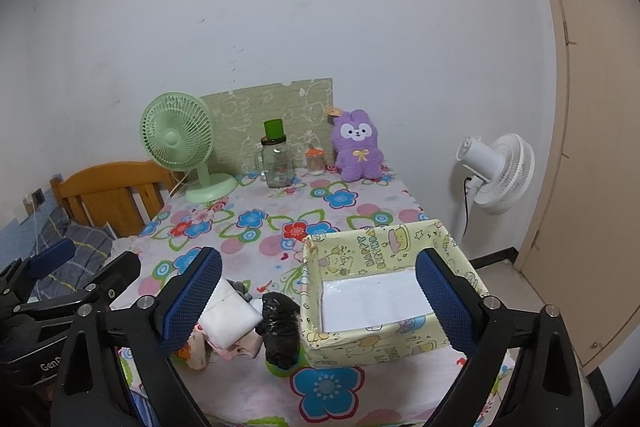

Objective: Organize soft objects

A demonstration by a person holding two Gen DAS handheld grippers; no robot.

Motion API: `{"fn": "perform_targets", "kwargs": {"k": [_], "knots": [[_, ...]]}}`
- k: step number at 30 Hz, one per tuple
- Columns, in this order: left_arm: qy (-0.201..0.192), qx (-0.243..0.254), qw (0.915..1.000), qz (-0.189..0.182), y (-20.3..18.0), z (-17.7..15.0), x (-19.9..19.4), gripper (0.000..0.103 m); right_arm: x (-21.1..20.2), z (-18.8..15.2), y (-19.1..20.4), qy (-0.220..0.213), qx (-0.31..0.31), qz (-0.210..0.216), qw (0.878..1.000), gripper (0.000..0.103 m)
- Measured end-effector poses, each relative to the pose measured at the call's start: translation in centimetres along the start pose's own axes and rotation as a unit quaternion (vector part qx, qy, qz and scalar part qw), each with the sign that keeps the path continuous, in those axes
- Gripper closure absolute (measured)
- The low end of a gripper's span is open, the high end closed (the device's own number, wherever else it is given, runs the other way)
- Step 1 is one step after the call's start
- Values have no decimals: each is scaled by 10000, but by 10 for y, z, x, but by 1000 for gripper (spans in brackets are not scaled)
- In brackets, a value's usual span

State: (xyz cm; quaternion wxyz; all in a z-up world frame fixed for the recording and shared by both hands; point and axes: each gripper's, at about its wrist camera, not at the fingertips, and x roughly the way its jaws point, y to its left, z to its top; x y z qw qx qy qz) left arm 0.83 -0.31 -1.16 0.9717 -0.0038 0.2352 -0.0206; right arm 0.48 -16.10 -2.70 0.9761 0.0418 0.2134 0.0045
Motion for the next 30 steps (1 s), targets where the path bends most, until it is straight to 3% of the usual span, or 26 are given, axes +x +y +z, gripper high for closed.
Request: {"fn": "perform_targets", "kwargs": {"k": [14, 30], "knots": [[150, 40, 9999, 4, 11, -10, 19, 13, 17, -12, 16, 197, -79, 21, 9998, 16], [827, 156, 9963, -145, 22, -49, 70, 14, 69, -43, 41, 608, -148, 138, 9979, 27]]}}
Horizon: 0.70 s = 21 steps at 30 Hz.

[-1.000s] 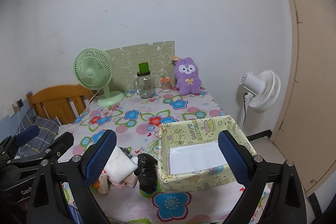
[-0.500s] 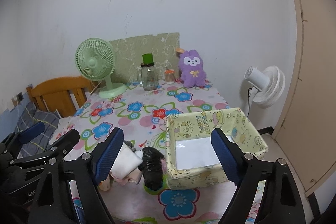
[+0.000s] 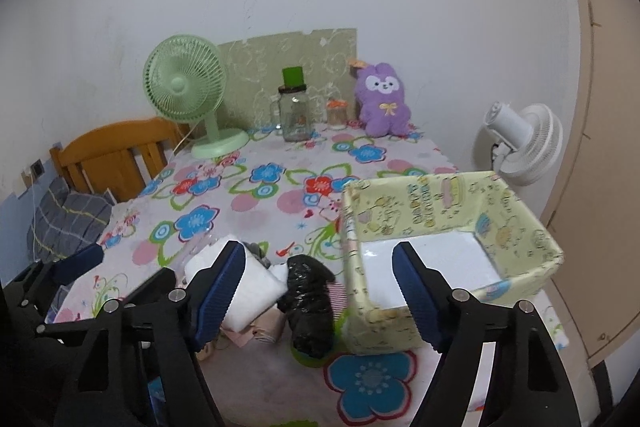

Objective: Organize soft objects
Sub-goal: 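Move the right tool to the black plastic bundle while the left tool approaches the green tissue box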

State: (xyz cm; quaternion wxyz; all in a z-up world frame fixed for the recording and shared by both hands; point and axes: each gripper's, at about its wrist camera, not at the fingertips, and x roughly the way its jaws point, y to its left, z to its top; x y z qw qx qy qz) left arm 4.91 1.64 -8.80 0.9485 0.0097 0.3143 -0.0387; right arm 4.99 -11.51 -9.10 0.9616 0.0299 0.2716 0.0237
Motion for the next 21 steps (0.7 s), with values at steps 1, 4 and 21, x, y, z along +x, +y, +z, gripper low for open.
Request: {"fn": "perform_targets", "kwargs": {"k": [1, 4, 21], "knots": [[30, -7, 10000, -27, 1, -2, 1, 14, 4, -1, 3, 17, -41, 17, 10000, 27], [90, -22, 9999, -73, 3, -6, 7, 14, 11, -5, 9, 53, -67, 101, 9999, 27], [529, -7, 9983, -237, 3, -44, 52, 14, 60, -48, 27, 636, -81, 165, 9978, 28]]}}
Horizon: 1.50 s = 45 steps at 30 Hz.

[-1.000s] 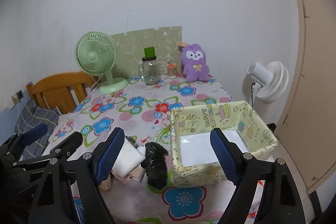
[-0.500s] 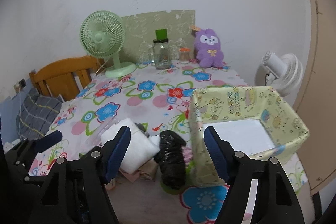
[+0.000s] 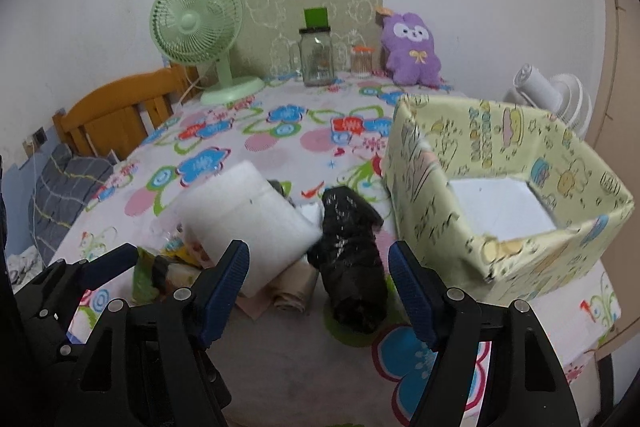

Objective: Organize soft objects
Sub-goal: 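Move the right tool to the black plastic bundle while the left tool approaches the green tissue box, then close the right tool on the black bundle while the left tool grips the tissue box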

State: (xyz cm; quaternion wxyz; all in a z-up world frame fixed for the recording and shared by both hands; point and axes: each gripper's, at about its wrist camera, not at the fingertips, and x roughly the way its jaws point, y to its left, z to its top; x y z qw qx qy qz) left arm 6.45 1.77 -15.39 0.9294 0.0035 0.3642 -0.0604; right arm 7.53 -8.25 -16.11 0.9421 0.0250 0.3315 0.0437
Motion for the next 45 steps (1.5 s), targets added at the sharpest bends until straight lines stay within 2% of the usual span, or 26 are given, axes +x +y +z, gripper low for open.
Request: {"fn": "perform_targets", "kwargs": {"k": [4, 14, 21, 24, 28, 32, 35, 40, 42, 45], "knots": [[-75, 104, 9999, 116, -1, -5, 1, 14, 8, -5, 3, 106, -4, -23, 9999, 33], [-84, 128, 9991, 404, 9, -7, 2, 14, 22, -10, 3, 275, 145, -33, 9995, 33], [3, 12, 9989, 474, 16, -11, 2, 8, 25, -11, 1, 348, 172, -32, 9992, 34], [105, -53, 9986, 516, 19, -14, 7, 8, 30, -13, 0, 415, 199, -36, 9989, 39], [325, -233, 9981, 459, 23, -17, 16, 8, 33, -16, 0, 448, 173, -45, 9988, 40], [519, -407, 9972, 346, 27, -19, 23, 16, 36, -17, 1, 496, 136, -122, 9986, 49], [467, -339, 9976, 389, 23, -20, 23, 23, 39, -18, 2, 510, 123, -173, 9985, 50], [425, -297, 9981, 321, 19, -20, 23, 26, 40, -18, 2, 508, 124, -321, 9981, 68], [423, -317, 9982, 268, 19, -19, 23, 27, 39, -18, 1, 504, 161, -345, 9980, 77], [415, -326, 9983, 249, 19, -18, 22, 27, 38, -18, 1, 494, 147, -355, 9980, 83]]}}
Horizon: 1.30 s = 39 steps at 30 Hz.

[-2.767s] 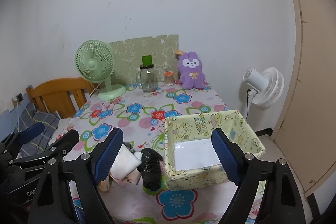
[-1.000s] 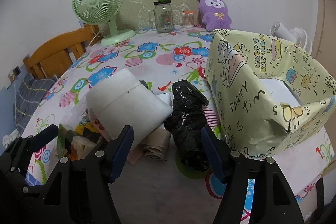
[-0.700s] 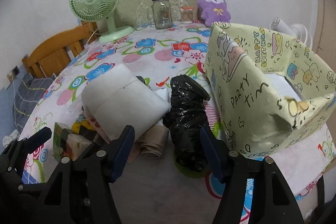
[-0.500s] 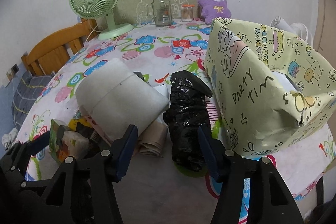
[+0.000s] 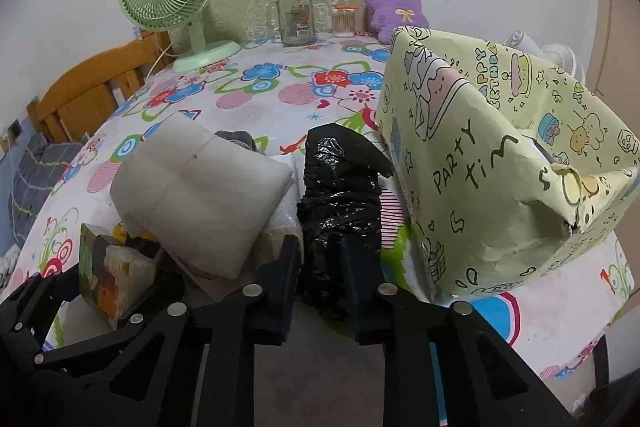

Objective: Organize soft objects
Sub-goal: 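Close the right tool on the black bundle while the left tool grips the tissue box, then carry the black bundle with the right tool while the left tool carries the tissue box to the gift box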

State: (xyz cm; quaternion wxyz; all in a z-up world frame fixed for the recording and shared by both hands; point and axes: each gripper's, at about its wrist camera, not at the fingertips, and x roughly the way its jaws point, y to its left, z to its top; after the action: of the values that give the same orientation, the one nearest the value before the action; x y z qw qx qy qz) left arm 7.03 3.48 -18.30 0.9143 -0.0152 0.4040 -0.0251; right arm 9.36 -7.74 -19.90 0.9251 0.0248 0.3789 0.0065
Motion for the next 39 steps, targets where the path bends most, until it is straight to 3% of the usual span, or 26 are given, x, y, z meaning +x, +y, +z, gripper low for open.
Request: {"fn": "perform_targets", "kwargs": {"k": [6, 15, 26, 39], "knots": [[-81, -37, 9999, -53, 1, 2, -5, 27, -5, 1, 1, -38, -10, 71, 10000, 91], [-248, -73, 9996, -61, 0, 8, -18, 28, -20, 6, 1, -211, 27, 147, 9997, 95], [-335, -120, 9994, -54, 1, 12, -27, 28, -26, 10, 3, -210, 57, 271, 9994, 96], [-591, -35, 9982, -97, -5, 35, -49, 28, -54, 34, 5, -510, 6, 299, 9983, 100]]}}
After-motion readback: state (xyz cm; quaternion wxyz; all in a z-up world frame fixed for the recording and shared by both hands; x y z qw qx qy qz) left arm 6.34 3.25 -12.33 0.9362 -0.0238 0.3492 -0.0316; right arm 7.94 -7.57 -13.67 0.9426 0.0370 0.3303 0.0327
